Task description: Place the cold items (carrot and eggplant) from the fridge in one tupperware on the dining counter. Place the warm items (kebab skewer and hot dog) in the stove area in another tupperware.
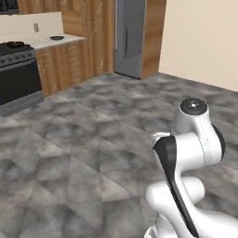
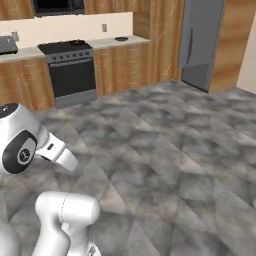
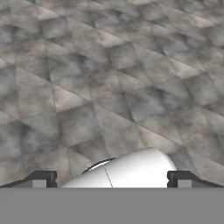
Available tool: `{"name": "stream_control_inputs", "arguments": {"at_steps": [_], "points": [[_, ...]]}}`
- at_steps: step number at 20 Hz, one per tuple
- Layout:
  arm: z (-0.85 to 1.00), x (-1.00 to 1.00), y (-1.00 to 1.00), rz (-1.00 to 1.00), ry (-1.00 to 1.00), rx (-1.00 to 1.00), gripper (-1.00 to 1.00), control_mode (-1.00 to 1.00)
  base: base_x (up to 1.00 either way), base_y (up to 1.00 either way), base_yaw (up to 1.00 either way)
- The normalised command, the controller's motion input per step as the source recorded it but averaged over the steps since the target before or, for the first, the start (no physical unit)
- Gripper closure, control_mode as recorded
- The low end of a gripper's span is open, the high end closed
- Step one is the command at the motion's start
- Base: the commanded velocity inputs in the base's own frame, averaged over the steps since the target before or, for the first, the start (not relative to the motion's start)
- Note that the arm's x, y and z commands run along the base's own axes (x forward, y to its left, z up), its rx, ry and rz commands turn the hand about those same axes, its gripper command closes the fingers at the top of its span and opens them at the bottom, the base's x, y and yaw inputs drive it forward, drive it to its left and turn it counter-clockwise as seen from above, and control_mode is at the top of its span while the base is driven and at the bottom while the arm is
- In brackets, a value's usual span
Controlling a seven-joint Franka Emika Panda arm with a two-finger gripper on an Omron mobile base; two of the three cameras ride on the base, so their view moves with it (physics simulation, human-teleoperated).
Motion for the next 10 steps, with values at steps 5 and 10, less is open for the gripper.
{"name": "stream_control_inputs", "arguments": {"at_steps": [5,10], "points": [[0.0,0.0,0.0,0.0,0.0,0.0,-1.0,1.0,1.0,-0.03,0.34],[0.0,0.0,0.0,0.0,0.0,0.0,-1.0,1.0,1.0,-0.01,0.35]]}}
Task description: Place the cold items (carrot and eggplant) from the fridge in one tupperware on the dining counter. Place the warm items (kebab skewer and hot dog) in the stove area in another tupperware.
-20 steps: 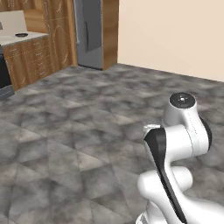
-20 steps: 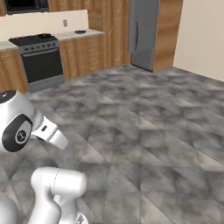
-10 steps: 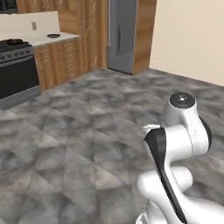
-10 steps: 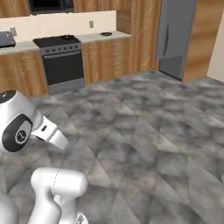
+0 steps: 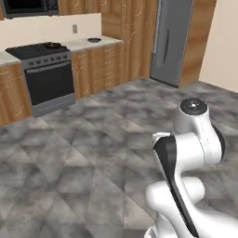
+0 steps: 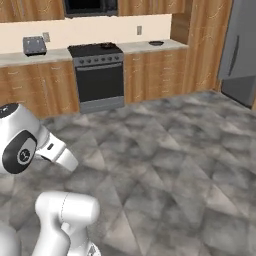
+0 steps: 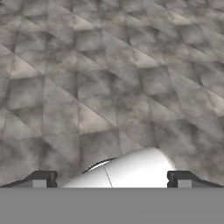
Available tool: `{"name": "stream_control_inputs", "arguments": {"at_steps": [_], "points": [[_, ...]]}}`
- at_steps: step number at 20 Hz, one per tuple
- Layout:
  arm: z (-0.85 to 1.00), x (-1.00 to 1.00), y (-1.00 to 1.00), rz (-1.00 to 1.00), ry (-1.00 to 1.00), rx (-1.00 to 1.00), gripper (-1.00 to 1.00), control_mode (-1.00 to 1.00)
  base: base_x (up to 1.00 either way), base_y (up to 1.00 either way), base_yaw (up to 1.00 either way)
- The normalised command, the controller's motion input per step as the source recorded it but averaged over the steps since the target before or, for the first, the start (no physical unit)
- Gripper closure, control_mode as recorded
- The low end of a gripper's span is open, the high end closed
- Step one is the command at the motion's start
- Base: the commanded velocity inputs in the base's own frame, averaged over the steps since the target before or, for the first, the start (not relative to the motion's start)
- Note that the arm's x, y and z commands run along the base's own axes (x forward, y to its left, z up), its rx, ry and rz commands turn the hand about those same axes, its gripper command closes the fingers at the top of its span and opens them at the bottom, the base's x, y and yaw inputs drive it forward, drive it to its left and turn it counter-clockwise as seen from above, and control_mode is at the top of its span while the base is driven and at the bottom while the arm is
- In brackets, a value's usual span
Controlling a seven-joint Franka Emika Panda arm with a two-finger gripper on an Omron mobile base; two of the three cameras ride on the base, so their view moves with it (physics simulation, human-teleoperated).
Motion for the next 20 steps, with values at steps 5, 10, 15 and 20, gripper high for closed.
{"name": "stream_control_inputs", "arguments": {"at_steps": [5,10,15,20], "points": [[0.0,0.0,0.0,0.0,0.0,0.0,-1.0,1.0,1.0,-0.1,0.31],[0.0,0.0,0.0,0.0,0.0,0.0,-1.0,1.0,1.0,-0.29,0.2],[0.0,0.0,0.0,0.0,0.0,0.0,-1.0,1.0,1.0,-0.24,0.16],[0.0,0.0,0.0,0.0,0.0,0.0,-1.0,1.0,1.0,-0.19,0.18]]}}
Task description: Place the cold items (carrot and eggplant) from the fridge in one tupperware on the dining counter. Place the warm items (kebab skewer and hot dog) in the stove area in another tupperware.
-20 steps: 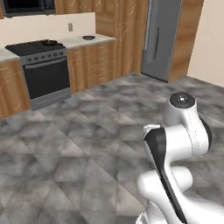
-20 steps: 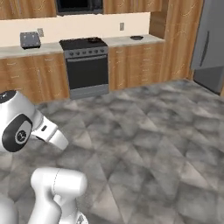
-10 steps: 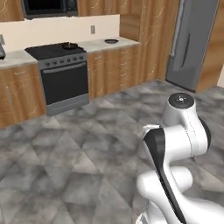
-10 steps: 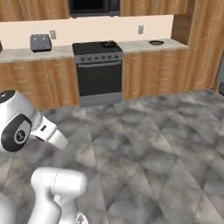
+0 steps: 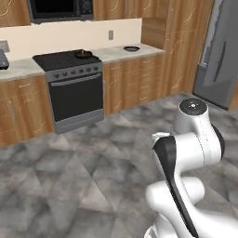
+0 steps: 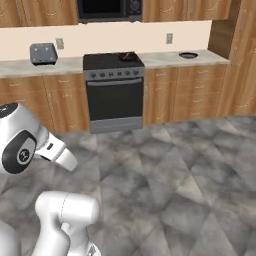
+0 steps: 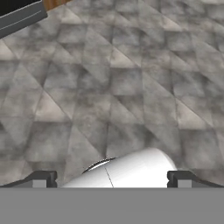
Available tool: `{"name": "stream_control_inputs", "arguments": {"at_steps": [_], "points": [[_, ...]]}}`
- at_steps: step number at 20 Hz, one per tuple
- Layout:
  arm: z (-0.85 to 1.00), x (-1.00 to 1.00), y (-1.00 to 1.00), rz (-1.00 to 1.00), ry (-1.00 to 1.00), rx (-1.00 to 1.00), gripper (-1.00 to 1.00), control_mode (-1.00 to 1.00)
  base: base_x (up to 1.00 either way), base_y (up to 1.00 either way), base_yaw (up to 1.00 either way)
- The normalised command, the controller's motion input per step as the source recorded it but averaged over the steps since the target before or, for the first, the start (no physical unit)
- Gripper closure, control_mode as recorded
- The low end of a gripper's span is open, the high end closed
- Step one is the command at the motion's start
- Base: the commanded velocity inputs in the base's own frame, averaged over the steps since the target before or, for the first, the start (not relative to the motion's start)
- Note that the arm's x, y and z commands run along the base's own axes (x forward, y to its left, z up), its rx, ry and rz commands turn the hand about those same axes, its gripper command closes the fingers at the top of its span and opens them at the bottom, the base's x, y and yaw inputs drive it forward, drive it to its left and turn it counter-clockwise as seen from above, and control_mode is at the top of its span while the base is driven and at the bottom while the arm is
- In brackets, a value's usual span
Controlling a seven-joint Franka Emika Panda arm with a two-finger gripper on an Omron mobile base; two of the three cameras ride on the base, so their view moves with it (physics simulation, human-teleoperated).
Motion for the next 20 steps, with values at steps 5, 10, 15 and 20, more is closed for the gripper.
{"name": "stream_control_inputs", "arguments": {"at_steps": [5,10,15,20], "points": [[0.0,0.0,0.0,0.0,0.0,0.0,-1.0,1.0,1.0,-0.19,0.17],[0.0,0.0,0.0,0.0,0.0,0.0,-1.0,1.0,1.0,-0.2,0.1],[0.0,0.0,0.0,0.0,0.0,0.0,-1.0,1.0,1.0,-0.22,0.04],[0.0,0.0,0.0,0.0,0.0,0.0,-1.0,1.0,1.0,-0.22,0.04]]}}
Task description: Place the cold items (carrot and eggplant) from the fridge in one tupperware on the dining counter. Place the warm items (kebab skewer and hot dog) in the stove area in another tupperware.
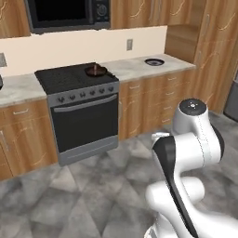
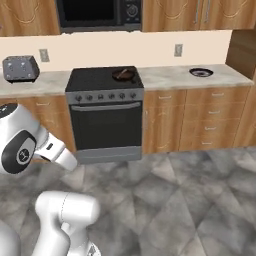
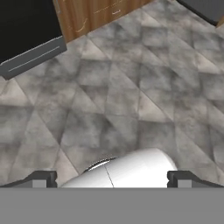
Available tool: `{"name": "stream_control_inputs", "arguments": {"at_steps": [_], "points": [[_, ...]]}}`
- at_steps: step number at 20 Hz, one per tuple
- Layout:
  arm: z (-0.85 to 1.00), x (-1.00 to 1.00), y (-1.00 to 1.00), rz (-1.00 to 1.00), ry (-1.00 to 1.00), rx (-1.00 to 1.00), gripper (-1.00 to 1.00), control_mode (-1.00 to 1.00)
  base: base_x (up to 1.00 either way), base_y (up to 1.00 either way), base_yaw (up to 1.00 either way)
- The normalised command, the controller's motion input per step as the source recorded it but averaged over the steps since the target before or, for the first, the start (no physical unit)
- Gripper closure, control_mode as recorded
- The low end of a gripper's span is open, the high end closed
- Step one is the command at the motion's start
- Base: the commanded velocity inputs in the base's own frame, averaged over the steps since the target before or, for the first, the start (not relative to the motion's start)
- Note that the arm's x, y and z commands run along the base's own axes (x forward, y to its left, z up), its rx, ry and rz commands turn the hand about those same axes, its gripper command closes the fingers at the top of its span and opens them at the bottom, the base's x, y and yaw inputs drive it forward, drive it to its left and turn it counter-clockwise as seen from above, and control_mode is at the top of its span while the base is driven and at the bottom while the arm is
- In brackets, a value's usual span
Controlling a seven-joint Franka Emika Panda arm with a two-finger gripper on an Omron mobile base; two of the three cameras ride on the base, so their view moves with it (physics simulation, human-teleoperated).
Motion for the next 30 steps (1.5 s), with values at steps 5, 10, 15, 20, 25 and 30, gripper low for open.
{"name": "stream_control_inputs", "arguments": {"at_steps": [5,10,15,20,25,30], "points": [[0.0,0.0,0.0,0.0,0.0,0.0,-1.0,1.0,1.0,-0.19,0.06],[0.0,0.0,0.0,0.0,0.0,0.0,-1.0,1.0,1.0,-0.1,0.05],[0.0,0.0,0.0,0.0,0.0,0.0,-1.0,1.0,0.99,-0.03,0.03],[0.0,0.0,0.0,0.0,0.0,0.0,-1.0,1.0,1.0,-0.21,0.13],[0.0,0.0,0.0,0.0,0.0,0.0,-1.0,1.0,0.99,-0.46,0.25],[0.0,0.0,0.0,0.0,0.0,0.0,-1.0,1.0,0.86,-0.31,0.26]]}}
